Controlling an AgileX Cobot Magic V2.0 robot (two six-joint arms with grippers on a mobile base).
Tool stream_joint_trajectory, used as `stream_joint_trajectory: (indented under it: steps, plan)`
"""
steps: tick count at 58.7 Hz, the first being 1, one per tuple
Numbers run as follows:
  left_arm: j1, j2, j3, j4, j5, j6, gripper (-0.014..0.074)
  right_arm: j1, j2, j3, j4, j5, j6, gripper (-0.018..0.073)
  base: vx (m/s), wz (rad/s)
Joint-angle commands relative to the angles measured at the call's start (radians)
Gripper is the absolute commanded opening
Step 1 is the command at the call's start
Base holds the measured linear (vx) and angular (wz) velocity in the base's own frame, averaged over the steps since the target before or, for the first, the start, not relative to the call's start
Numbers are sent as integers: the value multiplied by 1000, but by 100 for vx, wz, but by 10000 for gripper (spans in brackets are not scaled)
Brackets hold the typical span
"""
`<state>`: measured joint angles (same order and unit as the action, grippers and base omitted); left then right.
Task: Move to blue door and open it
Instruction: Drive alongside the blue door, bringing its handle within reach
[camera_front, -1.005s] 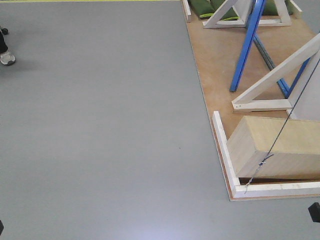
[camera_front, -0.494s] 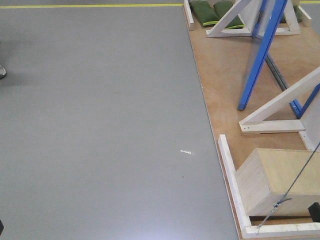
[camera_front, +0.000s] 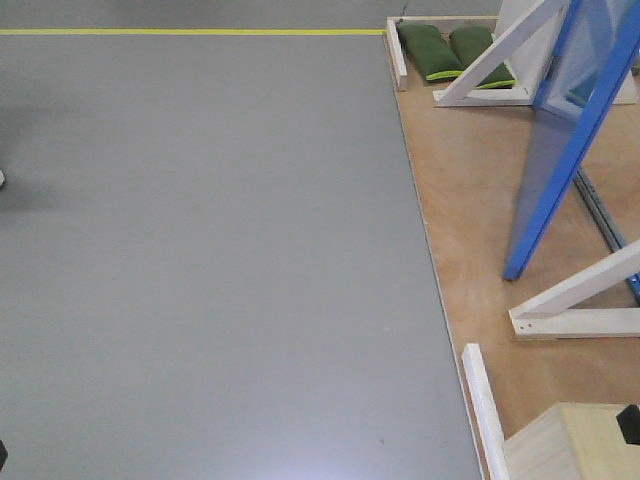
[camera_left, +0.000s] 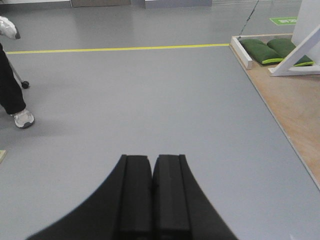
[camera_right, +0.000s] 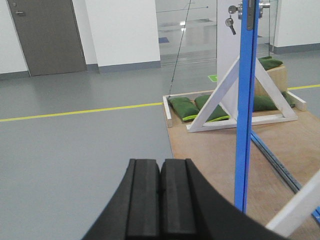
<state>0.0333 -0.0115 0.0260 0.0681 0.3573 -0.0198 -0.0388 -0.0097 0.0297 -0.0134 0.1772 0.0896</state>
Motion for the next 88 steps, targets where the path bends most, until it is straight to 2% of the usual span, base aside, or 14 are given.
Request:
stream_joint_trajectory:
  steps: [1,88]
  plan:
    - [-3,-17,-19,-3,-84,-7,73,-2,-18,1,-9,-82,-2,8,40,2]
    - [-3,-16,-19,-3,-84,-7,73,-2,-16,1,-9,-85,-2,8,34,-1]
